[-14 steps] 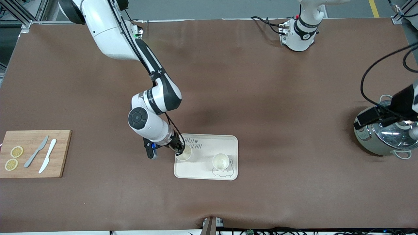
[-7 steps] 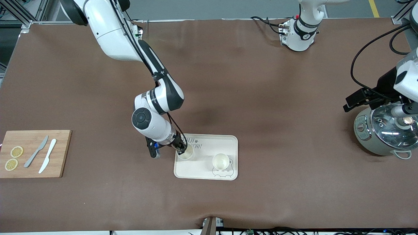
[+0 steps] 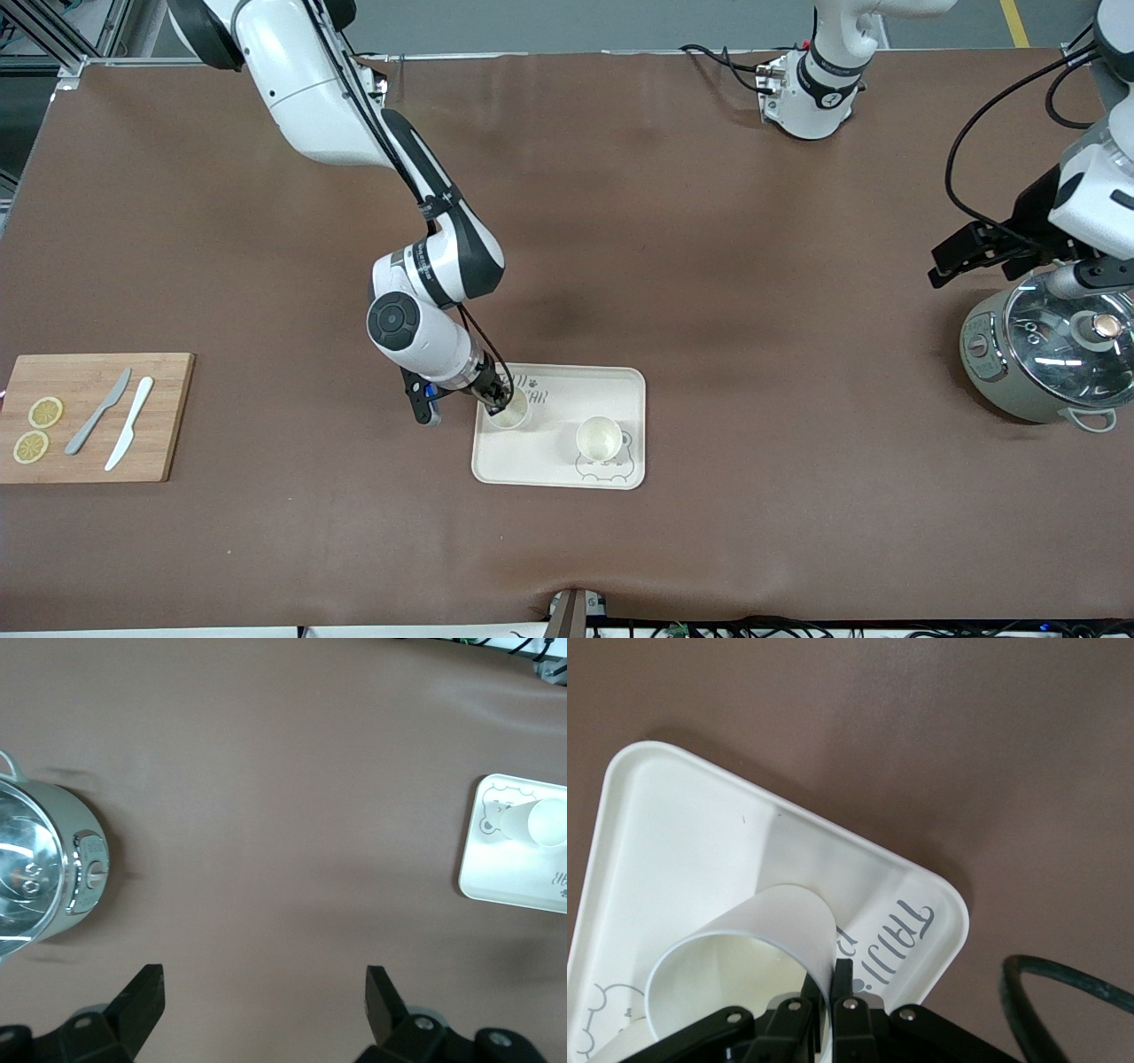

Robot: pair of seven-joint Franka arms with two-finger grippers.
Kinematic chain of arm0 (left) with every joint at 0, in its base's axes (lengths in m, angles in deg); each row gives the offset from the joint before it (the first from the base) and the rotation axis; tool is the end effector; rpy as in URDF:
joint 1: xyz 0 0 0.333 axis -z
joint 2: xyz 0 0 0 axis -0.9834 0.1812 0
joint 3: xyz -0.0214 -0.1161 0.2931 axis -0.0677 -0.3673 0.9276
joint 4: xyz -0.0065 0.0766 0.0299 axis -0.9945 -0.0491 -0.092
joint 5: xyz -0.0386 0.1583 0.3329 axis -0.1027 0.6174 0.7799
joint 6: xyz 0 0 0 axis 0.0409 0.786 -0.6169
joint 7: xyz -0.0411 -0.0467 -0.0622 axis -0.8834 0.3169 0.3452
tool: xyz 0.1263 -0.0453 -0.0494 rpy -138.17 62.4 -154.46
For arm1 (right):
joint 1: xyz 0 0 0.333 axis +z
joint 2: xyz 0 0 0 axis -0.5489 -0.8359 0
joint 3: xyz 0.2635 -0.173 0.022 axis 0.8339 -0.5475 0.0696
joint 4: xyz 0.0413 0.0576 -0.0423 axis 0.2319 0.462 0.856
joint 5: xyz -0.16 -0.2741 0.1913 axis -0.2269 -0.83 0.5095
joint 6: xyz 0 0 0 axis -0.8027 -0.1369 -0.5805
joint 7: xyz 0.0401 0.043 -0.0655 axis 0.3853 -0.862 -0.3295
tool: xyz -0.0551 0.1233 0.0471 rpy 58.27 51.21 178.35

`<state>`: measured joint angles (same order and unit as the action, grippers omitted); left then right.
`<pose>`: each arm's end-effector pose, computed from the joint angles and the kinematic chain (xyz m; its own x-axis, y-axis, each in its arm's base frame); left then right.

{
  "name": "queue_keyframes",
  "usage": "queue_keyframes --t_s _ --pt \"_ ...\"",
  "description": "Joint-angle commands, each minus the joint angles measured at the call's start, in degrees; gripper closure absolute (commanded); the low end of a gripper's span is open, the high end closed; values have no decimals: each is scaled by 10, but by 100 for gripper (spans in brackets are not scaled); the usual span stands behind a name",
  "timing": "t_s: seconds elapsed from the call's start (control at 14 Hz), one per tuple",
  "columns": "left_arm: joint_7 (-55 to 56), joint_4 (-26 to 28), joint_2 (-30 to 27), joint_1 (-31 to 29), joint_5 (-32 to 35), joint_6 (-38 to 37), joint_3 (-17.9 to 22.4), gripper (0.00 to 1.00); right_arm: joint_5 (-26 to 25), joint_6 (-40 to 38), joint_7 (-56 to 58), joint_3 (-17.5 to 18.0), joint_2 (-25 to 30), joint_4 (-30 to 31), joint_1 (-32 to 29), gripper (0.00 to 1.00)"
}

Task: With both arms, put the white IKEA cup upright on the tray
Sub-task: 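Open the right gripper to release the cup on the tray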

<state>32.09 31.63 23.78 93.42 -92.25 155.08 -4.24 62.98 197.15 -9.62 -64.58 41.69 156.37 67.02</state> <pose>0.5576 -0.0468 0.5750 0.9890 0.1198 0.0863 0.1137 -0.9909 0.0723 0.6215 0.3637 0.2135 0.4102 -0.8881 -0.2074 -0.9116 -0.3924 -0.1227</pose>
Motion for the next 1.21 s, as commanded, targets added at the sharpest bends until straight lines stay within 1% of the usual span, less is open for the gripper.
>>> queue_keyframes --t_s 0.0,0.07,0.14,0.21,0.29,0.36,0.64,0.86,0.93,1.0,1.07,1.14 --pt "-5 20 -18 -9 8 9 2 0 4 -2 -10 -6 -1 0 7 78" --pt "-5 20 -21 -41 7 9 -27 0 5 -4 -9 -7 1 0 7 77" --pt "-5 20 -22 -90 6 9 -76 0 5 -4 -7 -7 2 0 7 68" --pt "-3 19 -19 -141 6 10 -130 0 4 -4 -5 -7 2 -1 7 44" --pt "-3 19 -18 -165 7 10 -157 0 3 -4 -3 -8 3 -1 7 8" --pt "-4 17 -15 -166 8 9 -158 0 3 -4 -3 -8 5 -2 7 0" --pt "-6 7 15 -168 9 9 -161 0 11 -4 -3 -7 5 -5 7 0" --pt "-5 2 18 -162 11 9 -166 0 51 -5 -3 -6 10 -5 2 0" --pt "-5 2 20 -162 11 9 -166 0 55 -9 1 -6 14 -4 -1 0" --pt "-5 5 21 -162 11 8 -166 0 46 -30 -1 -8 15 -5 5 0" --pt "-4 5 19 -162 12 1 -166 0 53 -53 -6 -8 17 -11 5 0" --pt "0 -1 18 -162 13 -19 -166 0 47 -68 -3 -10 26 -15 2 0"
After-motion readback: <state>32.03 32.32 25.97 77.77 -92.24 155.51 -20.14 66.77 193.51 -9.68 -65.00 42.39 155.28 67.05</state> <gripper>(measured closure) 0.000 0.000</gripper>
